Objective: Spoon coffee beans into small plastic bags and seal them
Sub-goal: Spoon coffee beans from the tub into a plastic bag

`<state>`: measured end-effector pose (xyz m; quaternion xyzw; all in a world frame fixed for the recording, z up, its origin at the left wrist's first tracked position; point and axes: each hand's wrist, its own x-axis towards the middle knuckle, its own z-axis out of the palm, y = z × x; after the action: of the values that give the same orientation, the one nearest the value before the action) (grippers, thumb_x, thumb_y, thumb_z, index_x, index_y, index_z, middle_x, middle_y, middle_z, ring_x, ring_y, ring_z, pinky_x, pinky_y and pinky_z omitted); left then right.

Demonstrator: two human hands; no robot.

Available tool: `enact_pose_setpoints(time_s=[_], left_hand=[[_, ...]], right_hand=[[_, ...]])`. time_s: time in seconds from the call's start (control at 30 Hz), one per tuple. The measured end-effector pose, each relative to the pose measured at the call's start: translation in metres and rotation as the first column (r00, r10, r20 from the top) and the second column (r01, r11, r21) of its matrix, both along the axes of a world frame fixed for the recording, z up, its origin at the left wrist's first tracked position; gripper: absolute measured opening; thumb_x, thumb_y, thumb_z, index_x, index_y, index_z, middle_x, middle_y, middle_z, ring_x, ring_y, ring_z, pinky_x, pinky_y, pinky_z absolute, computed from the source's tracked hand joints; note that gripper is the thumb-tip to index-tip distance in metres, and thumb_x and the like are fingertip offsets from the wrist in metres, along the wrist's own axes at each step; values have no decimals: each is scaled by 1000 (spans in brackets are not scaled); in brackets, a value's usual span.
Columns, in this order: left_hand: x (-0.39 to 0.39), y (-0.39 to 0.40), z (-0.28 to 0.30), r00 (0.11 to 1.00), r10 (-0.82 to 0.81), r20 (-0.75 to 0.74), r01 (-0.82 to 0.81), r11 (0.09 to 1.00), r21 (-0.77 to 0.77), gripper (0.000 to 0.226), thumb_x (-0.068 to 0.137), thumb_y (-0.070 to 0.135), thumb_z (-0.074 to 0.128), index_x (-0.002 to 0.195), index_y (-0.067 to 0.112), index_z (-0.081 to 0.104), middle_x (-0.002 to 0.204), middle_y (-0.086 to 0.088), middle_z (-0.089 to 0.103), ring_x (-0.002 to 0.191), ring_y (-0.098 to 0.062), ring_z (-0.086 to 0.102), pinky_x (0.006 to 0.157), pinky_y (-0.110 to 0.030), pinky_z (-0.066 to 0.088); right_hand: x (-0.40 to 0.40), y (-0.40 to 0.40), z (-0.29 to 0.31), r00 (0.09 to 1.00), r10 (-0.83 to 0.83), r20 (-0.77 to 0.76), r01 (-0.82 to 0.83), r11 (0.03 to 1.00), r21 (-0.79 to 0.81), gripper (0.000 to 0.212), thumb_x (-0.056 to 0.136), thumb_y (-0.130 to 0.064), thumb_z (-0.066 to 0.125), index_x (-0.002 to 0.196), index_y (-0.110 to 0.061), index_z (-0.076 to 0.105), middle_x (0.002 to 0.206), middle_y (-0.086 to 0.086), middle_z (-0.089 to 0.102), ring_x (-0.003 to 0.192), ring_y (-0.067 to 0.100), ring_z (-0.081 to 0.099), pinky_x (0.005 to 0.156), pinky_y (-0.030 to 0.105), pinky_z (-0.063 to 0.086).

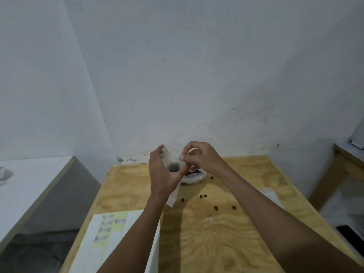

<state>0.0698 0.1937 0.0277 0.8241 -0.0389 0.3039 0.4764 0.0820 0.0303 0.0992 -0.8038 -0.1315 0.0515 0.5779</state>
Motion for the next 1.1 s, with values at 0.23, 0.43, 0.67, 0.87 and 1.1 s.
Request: enact_pose_setpoints(time_s=[0.23, 0.43, 0.67, 0.87, 1.1], left_hand=[[-15, 0, 24, 995, -103, 16, 104, 986, -131, 78, 72, 54, 86, 136, 29, 48, 125, 9, 57, 109, -8, 58, 83, -25, 54], [-24, 1, 63, 969, -248, 21, 232, 872, -430, 12, 87, 15, 78, 93, 18, 68, 76, -21, 64, 69, -26, 59, 65, -40, 50], [-41, -10, 92, 947, -315, 62, 301, 804, -513, 13, 84, 11, 81, 93, 13, 72, 78, -21, 69, 72, -22, 62, 68, -29, 53], [-51, -19, 101, 955, -289, 62, 273, 782, -561, 11, 81, 8, 83, 86, 12, 74, 81, -7, 72, 76, -17, 65, 74, -33, 54], [-57, -21, 103, 951, -302, 59, 283, 781, -557, 14, 76, 2, 85, 82, 5, 73, 83, -16, 73, 78, -23, 70, 77, -31, 57]], right_hand=[[-6, 2, 15, 956, -188, 226, 217, 970, -111, 28, 87, -3, 68, 101, -27, 66, 69, 21, 69, 65, 37, 67, 58, 45, 58], [-24, -5, 23, 919, -261, 295, 248, 965, 81, 15, 91, -10, 73, 93, -24, 70, 71, 2, 71, 63, 11, 65, 59, 24, 48], [-45, -4, 38, 935, -254, 247, 198, 953, 228, 12, 84, -14, 81, 93, -21, 76, 87, -3, 74, 82, 10, 71, 70, 21, 55], [-56, -6, 44, 938, -277, 208, 203, 926, 319, 9, 84, -12, 81, 92, -17, 78, 88, -3, 77, 83, 6, 71, 70, 18, 53], [-60, -14, 46, 923, -291, 253, 214, 932, 292, 8, 82, -11, 84, 86, -16, 79, 82, 1, 77, 74, 9, 70, 69, 20, 55]])
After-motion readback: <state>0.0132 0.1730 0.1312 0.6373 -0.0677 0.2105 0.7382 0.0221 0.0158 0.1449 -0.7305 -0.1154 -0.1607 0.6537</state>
